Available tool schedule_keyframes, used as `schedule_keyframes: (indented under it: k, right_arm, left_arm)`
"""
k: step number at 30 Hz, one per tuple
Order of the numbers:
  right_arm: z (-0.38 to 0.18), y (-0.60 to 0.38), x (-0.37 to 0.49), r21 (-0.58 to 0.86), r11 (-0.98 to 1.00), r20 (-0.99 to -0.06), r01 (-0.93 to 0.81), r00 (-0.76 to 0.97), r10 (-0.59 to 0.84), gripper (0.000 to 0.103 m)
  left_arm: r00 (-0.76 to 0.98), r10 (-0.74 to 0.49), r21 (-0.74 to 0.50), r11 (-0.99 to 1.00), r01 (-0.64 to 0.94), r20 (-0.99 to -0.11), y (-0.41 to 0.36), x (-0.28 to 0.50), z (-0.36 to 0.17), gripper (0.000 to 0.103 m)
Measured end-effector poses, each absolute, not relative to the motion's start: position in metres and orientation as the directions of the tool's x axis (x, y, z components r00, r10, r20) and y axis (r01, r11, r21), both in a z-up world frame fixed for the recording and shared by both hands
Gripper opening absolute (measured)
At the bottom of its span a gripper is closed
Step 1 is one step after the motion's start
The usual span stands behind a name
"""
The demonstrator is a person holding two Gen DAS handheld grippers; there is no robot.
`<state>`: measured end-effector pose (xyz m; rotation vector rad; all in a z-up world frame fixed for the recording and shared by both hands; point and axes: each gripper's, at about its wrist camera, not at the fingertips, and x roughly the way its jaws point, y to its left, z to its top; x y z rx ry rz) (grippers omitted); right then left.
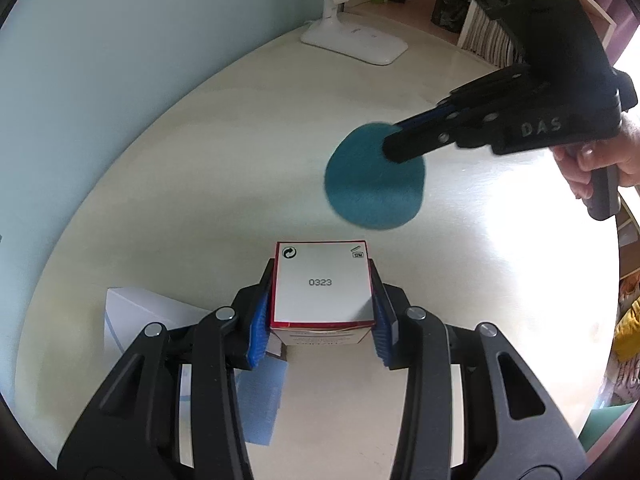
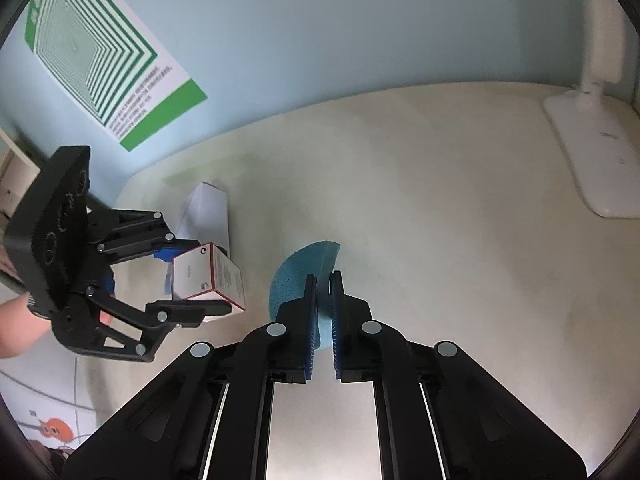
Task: Collect trash
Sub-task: 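Lift the cube box and teal sponge and carry them over the wastebasket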
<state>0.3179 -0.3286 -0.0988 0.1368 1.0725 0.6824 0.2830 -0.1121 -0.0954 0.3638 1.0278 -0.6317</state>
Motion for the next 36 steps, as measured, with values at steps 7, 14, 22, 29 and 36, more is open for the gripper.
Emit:
schedule_keyframes:
  k: [7, 14, 22, 29, 36]
  right_arm:
    - [-0.082, -0.362, 0.284, 0.412, 0.813, -0.749, -0.41, 0.356, 0.559, 0.008]
    - [-0.07, -0.405, 0.226, 0.415, 0.84, -0.735, -0.349, 0.416, 0.536, 0.008]
    - [-0.059, -0.463, 0.127, 0.415, 0.875, -0.719, -0.248, 0.5, 0.482, 0.008]
    - [-0.052, -0.516, 0.031, 0.413, 0.903, -0.714, -0.122, 0.573, 0.404, 0.008]
    - [-0.047, -0.565, -0.08, 0.42, 0.907, -0.709, 0.027, 0.634, 0.309, 0.008]
  left_arm:
    - [0.382, -0.301, 0.042, 0.735, 0.676, -0.874, -0.132, 0.262, -0.083, 0.039]
    - [0.391, -0.315, 0.079, 0.683, 0.726, -0.865, -0.162, 0.23, -0.067, 0.039]
    - [0.357, -0.359, 0.104, 0.564, 0.819, -0.863, -0.226, 0.168, -0.059, 0.039]
    - [0.295, -0.408, 0.109, 0.421, 0.901, -0.864, -0.295, 0.102, -0.06, 0.039]
    - [0.22, -0.445, 0.103, 0.271, 0.957, -0.868, -0.352, 0.029, -0.066, 0.039]
